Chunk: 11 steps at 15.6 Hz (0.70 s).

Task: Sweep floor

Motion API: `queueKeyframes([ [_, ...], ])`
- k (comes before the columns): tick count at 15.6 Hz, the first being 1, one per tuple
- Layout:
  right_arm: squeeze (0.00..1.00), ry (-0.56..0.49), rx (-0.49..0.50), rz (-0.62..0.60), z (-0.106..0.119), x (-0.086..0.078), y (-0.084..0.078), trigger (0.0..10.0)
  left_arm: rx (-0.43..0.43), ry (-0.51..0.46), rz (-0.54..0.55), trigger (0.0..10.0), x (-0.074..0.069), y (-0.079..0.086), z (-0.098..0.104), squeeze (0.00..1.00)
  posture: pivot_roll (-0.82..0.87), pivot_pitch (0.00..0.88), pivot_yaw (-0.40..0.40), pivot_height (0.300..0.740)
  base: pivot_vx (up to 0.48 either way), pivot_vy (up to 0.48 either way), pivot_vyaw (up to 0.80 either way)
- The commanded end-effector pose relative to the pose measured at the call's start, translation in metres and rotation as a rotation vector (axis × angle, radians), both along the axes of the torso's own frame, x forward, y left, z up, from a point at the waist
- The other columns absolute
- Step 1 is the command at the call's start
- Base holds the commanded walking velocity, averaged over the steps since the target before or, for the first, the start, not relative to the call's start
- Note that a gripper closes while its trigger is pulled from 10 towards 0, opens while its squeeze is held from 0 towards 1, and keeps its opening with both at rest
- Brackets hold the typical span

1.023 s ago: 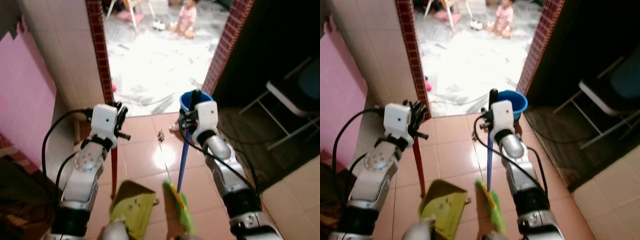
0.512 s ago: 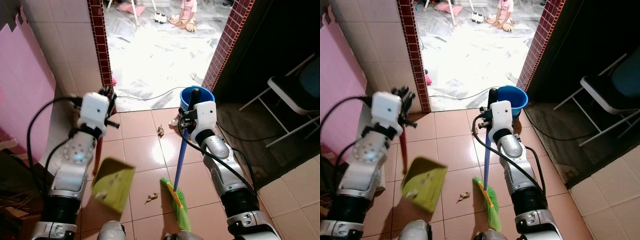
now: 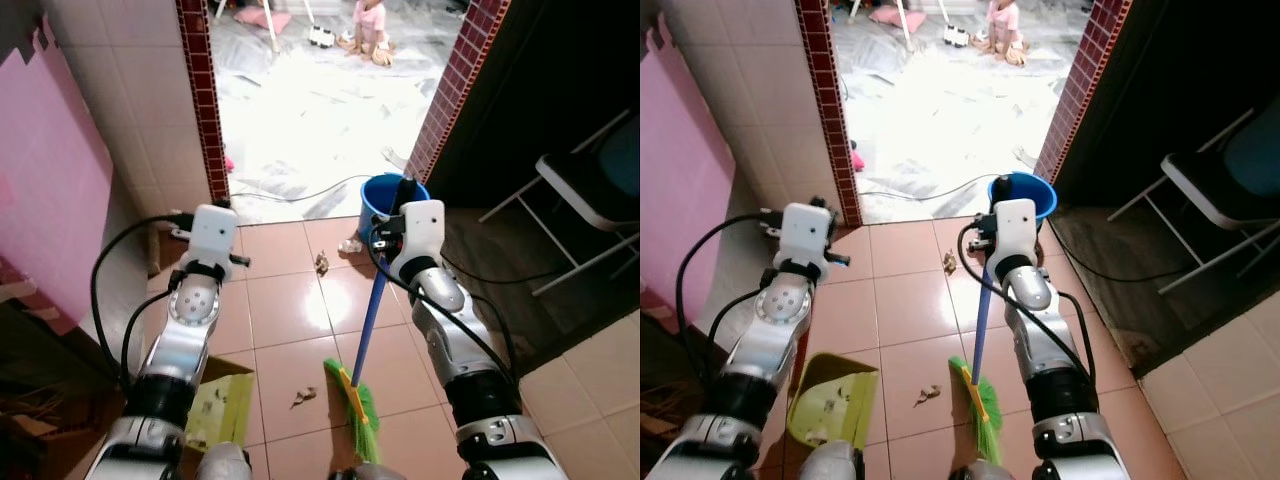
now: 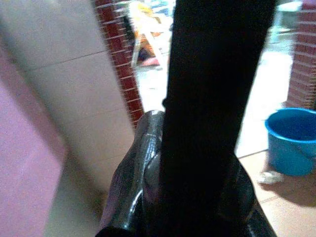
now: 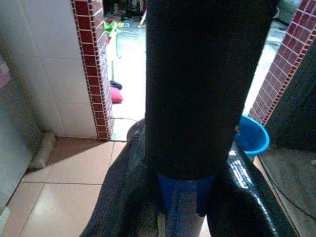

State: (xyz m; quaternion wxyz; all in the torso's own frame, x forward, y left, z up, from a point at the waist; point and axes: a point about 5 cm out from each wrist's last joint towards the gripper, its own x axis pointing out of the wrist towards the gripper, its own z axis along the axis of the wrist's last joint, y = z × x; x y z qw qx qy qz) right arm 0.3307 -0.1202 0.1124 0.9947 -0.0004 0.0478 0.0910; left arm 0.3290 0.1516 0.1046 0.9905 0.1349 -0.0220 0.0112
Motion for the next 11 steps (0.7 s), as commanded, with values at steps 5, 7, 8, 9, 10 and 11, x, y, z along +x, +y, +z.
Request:
queueKeyframes([
  [5, 0.00, 0.019, -0.001, -0.030, 0.003, 0.005, -0.010, 10.0, -0.052, -0.101, 0.242, 10.0, 0.010, 0.002, 0.004, 0.00, -0.05, 0.005, -0.099, 0.740, 0.000, 0.000, 0.00],
  [7, 0.00, 0.018, -0.016, -0.038, 0.003, 0.005, -0.013, 10.0, -0.021, -0.159, 0.303, 10.0, 0.012, 0.011, 0.012, 0.00, -0.05, 0.005, -0.099, 0.740, 0.000, 0.000, 0.00],
  [8, 0.00, 0.016, -0.020, -0.039, 0.003, 0.005, -0.014, 10.0, -0.003, -0.188, 0.334, 10.0, 0.014, 0.019, 0.018, 0.00, -0.06, 0.001, -0.098, 0.740, 0.000, 0.000, 0.00],
  [9, 0.00, 0.014, -0.023, -0.042, 0.003, 0.005, -0.014, 10.0, 0.026, -0.227, 0.374, 10.0, 0.017, 0.026, 0.025, 0.00, -0.06, 0.001, -0.098, 0.740, 0.000, 0.000, 0.00],
  [10, 0.00, 0.012, -0.024, -0.043, 0.003, 0.005, -0.014, 10.0, 0.040, -0.260, 0.404, 10.0, 0.018, 0.032, 0.032, 0.00, -0.06, 0.001, -0.098, 0.740, 0.000, 0.000, 0.00],
  [11, 0.00, 0.011, -0.025, -0.043, 0.003, 0.005, -0.014, 10.0, 0.056, -0.310, 0.440, 10.0, 0.020, 0.038, 0.040, 0.00, -0.06, 0.001, -0.098, 0.740, 0.000, 0.000, 0.00],
])
